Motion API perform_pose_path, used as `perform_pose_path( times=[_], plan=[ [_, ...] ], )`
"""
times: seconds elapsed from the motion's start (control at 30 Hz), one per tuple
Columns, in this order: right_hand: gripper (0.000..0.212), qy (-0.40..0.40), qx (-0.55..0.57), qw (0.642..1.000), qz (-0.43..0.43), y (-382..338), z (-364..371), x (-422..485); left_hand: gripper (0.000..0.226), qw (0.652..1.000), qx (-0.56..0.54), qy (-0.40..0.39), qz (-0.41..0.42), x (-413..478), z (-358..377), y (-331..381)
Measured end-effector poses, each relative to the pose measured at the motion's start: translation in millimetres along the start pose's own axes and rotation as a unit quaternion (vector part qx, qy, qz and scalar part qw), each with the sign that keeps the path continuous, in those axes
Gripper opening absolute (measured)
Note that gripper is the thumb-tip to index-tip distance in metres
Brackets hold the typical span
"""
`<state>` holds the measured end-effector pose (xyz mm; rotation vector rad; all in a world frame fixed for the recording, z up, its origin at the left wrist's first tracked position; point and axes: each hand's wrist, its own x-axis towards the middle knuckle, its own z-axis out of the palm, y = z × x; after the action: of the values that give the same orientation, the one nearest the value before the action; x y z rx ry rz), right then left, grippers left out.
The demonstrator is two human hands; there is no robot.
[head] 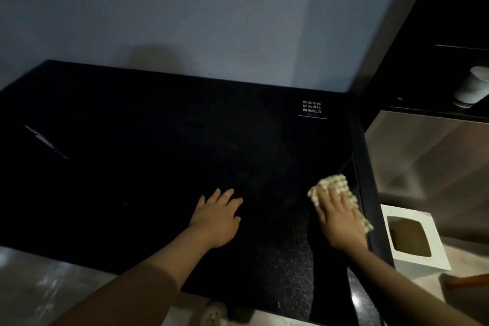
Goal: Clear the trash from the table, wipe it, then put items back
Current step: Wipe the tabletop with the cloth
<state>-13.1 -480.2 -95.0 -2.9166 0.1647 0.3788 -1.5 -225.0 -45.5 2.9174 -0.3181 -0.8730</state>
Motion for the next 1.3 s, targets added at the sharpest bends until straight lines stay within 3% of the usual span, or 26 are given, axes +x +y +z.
perform_pose_path(
  times=[0.07,0.1,0.2,0.33,0.43,0.53,0.57,0.7,0.8,0.87,1.0,1.13,1.3],
  plan=[
    [0.054,-0.017,0.021,0.997,0.072,-15.2,-6.3,8.6,0.052,1.0,-0.005,0.0,0.004,0.7,-0.3,-1.9],
    [0.055,-0.012,0.014,0.998,0.056,-32.0,-5.4,4.7,0.052,1.0,-0.008,0.0,0.006,1.1,-0.1,-2.8],
    [0.07,-0.008,-0.031,0.995,-0.095,-75.6,20.1,-19.5,0.051,1.0,-0.01,0.003,0.011,3.3,0.6,-4.3],
    [0.049,-0.035,-0.06,0.977,-0.2,-63.4,31.2,-31.7,0.051,1.0,-0.006,0.006,0.011,3.8,-0.2,-4.9],
    [0.062,-0.034,-0.056,0.99,-0.123,-17.2,9.7,-9.7,0.051,1.0,0.0,0.004,0.011,1.5,-0.7,-4.0],
    [0.053,-0.018,0.0,0.999,0.043,-13.3,-6.3,-2.1,0.051,1.0,-0.005,0.008,0.004,-1.4,1.4,-1.9],
    [0.052,-0.008,0.012,0.999,0.046,-26.8,-5.2,-8.3,0.051,1.0,-0.007,0.011,0.003,-2.4,2.6,-1.1],
    [0.044,0.008,-0.054,0.987,-0.15,-79.2,37.7,-49.0,0.051,1.0,-0.009,0.021,-0.004,-2.2,5.6,-0.4],
    [0.052,-0.035,-0.071,0.97,-0.231,-75.1,30.6,-68.9,0.05,1.0,-0.008,0.022,-0.004,-5.2,8.0,-0.1],
    [0.065,-0.04,-0.065,0.979,-0.187,-48.2,24.9,-60.2,0.051,1.0,-0.01,0.022,-0.002,-10.2,11.1,2.0],
    [0.065,-0.012,-0.038,0.998,-0.042,13.5,5.8,-51.6,0.051,1.0,-0.01,0.029,0.001,-22.0,22.0,14.1],
    [0.051,0.02,-0.01,0.998,0.051,31.2,0.8,-59.6,0.05,0.999,-0.01,0.033,0.002,-33.9,31.0,28.2],
    [0.047,0.014,-0.046,0.997,-0.06,15.8,25.9,-90.6,0.051,0.999,-0.011,0.045,0.001,-46.7,44.6,43.3]
  ],
)
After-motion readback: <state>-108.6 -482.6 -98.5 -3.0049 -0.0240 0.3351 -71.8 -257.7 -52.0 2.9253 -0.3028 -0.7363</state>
